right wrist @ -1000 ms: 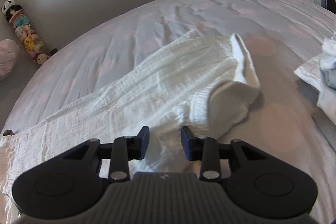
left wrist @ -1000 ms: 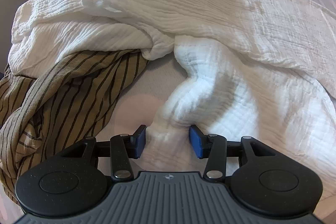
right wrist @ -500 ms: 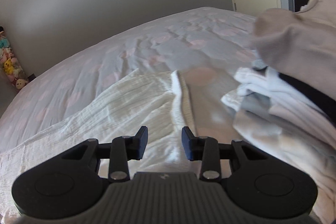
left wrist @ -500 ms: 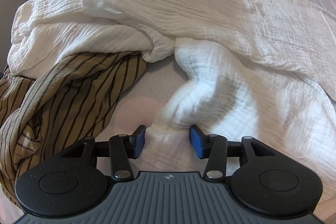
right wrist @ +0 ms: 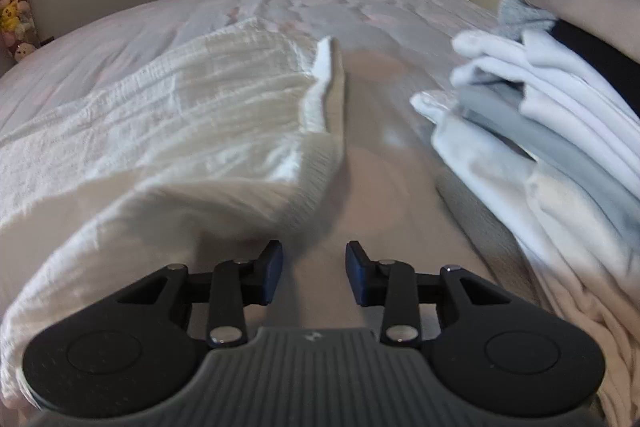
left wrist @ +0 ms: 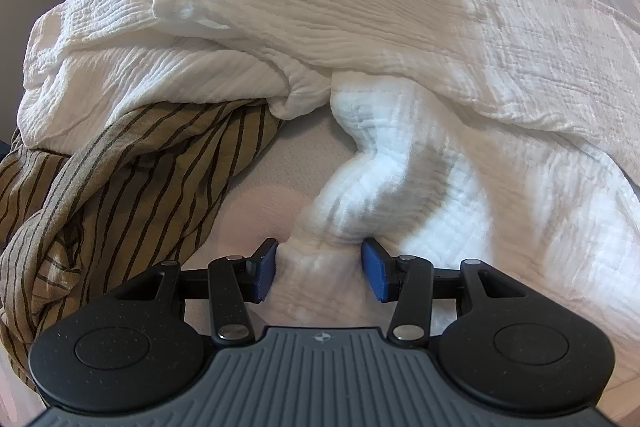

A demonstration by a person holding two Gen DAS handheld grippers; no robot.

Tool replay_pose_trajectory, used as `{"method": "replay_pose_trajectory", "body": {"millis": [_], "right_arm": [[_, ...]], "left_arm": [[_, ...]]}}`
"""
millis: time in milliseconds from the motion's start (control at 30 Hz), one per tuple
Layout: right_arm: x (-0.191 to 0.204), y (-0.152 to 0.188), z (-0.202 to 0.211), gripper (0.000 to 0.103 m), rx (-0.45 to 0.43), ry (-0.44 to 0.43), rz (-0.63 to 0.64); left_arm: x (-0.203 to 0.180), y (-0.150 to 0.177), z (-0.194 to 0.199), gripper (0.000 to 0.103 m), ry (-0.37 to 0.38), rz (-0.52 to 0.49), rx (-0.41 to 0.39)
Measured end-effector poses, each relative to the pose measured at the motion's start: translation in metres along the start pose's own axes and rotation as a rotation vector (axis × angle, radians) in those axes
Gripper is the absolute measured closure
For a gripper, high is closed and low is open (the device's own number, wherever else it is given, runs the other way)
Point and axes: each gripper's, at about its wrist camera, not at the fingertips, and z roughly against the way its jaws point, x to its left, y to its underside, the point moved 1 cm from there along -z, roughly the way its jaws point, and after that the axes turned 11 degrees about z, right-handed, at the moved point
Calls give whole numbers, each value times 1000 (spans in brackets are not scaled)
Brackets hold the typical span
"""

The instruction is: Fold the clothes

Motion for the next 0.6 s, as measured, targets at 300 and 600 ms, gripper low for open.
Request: {"method": "replay_pose_trajectory", "body": {"millis": [300, 600], "right_arm": [[35, -59, -13, 63, -115, -124, 28], [37, -50, -29, 60, -59, -139, -28]], "left_arm": [[0, 0, -1, 58, -7, -4, -4], [1, -2, -4, 56, -1, 1, -10]]}}
